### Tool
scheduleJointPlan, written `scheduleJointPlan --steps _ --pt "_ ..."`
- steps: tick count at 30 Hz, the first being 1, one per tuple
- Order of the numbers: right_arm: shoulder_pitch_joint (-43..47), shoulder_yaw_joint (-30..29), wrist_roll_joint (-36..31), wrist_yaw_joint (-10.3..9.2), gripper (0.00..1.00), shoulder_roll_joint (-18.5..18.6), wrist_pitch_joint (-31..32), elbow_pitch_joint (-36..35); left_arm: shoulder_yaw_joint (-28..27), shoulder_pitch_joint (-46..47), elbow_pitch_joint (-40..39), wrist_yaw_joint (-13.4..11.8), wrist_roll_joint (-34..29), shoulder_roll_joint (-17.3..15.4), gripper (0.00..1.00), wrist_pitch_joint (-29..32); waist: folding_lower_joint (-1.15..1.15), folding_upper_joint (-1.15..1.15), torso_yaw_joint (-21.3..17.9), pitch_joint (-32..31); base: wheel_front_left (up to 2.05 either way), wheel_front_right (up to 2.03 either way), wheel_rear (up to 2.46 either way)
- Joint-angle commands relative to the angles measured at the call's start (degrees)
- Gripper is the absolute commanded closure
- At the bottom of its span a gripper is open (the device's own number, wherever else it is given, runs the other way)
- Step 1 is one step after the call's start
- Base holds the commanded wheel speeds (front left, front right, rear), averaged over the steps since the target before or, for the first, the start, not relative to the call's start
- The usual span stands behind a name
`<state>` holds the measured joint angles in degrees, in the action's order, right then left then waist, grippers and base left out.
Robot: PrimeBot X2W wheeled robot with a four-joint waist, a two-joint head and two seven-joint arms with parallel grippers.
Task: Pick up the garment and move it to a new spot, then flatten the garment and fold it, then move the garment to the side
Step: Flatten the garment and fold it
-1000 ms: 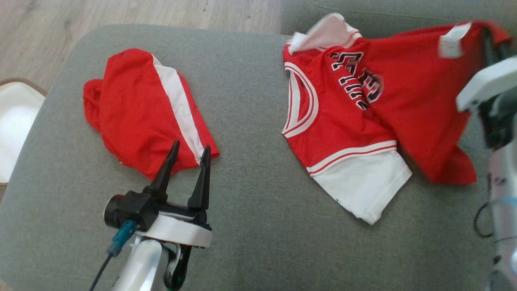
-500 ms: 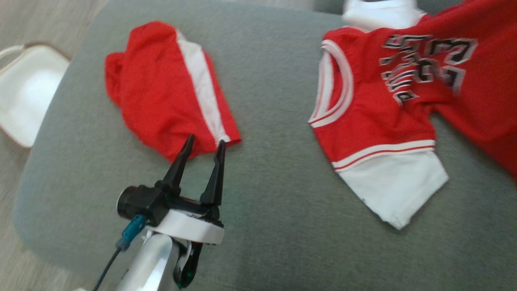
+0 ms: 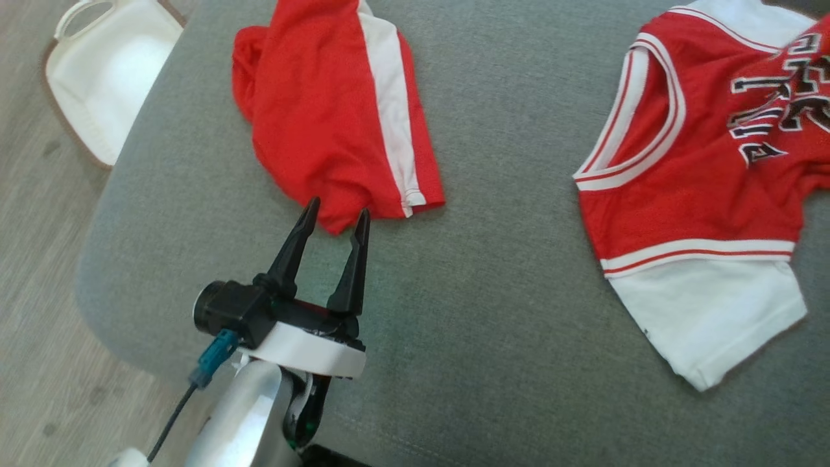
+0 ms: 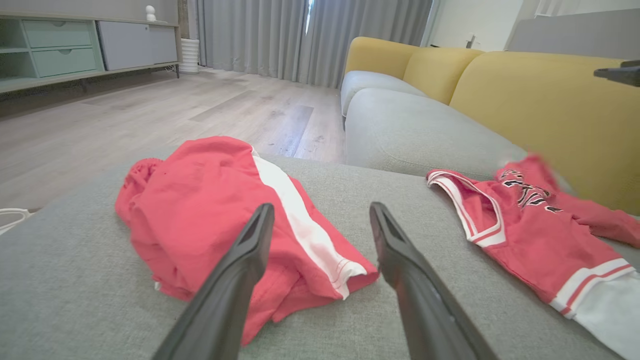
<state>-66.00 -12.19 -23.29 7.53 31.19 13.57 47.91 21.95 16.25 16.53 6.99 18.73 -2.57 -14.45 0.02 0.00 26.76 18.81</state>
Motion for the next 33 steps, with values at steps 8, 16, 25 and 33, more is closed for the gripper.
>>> scheduleJointPlan --steps 8,16,25,33 --pt "1.0 -1.4 0.4 -0.04 0.00 -5.8 -7.8 2.3 -3.9 1.6 -2.0 -0.3 -1.4 -0.3 0.00 -0.5 -0.02 0.00 -6.8 -3.1 0.00 0.00 0.00" --pt "7.7 2.4 10.0 -0.04 0.00 -13.7 -21.2 3.1 -5.8 0.1 -2.3 -0.2 -2.1 -0.3 0.00 -0.5 -0.02 0.00 -14.8 -9.0 0.00 0.00 0.00" --pt "25.4 9.2 26.4 -0.04 0.00 -22.9 -27.4 -9.1 -8.1 -3.3 -2.7 -0.8 -2.1 -0.3 0.00 -0.5 -0.02 0.00 -23.0 -15.5 0.00 0.00 0.00" --pt "47.0 11.7 32.5 -0.04 0.00 -27.6 -27.4 -27.7 -9.2 -4.3 -3.1 -1.2 -1.2 -0.3 0.00 -0.5 -0.02 0.00 -27.7 -17.0 0.00 0.00 0.00"
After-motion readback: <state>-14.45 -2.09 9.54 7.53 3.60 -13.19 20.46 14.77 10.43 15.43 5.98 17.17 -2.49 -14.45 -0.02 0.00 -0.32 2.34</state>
